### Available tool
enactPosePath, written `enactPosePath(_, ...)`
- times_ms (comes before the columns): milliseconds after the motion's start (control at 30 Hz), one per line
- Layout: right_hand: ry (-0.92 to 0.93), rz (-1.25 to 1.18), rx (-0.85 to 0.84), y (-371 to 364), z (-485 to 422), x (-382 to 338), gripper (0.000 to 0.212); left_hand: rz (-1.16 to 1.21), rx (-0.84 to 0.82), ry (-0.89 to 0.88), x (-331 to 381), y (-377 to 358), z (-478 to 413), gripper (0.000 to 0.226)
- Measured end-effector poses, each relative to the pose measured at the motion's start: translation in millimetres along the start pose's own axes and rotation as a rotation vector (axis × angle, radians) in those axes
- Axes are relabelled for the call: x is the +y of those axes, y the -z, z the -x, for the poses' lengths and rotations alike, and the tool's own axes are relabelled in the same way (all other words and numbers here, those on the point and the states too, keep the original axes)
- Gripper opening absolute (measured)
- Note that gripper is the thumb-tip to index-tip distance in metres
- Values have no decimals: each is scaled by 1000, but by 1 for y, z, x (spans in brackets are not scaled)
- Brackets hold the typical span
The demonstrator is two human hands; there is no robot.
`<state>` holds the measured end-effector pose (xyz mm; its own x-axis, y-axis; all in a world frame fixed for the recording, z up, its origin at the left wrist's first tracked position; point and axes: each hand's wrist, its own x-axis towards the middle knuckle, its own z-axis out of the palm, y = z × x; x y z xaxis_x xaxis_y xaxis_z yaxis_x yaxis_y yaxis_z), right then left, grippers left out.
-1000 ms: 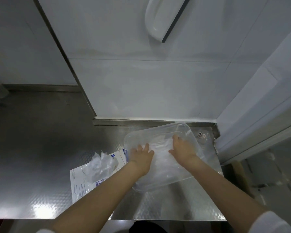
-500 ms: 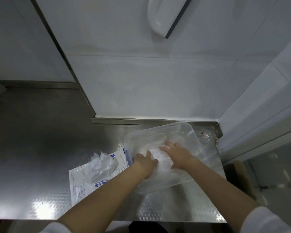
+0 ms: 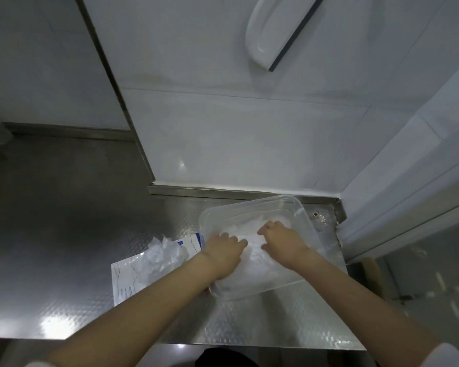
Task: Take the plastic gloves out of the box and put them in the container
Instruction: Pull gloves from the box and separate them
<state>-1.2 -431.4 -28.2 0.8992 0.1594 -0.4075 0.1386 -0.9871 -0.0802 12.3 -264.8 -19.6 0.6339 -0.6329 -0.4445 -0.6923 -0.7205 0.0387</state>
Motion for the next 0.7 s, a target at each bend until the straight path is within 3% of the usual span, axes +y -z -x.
enactPosePath(133,102,-283,342,14,25,-43,28,297,516,56,-25,-2,47,43)
enactPosePath(200,208,-370,434,21,32,-71,24,351,672,165,-42,-13,66,45)
enactPosePath(267,311,-383,449,27,33,-99,24,383,668,345,-59,-26,80,43)
enactPosePath(367,406,-353,387,25,23,-134,35,448,439,564,-78,-49,96,46)
enactPosePath(433,431,-309,301,16,12,-152,50,557,325,576,-84,-63,102,46)
enactPosePath(533,399,-221,119,1,-4,-170,60,685,384,517,-87,-71,108,32)
enactPosePath(633,337,-126,113,-6,-12,-180,43,782,491,498,-89,-70,114,8)
enactPosePath(700,288,-134,149,-3,-12,-179,26,852,500,516,-89,-70,115,22)
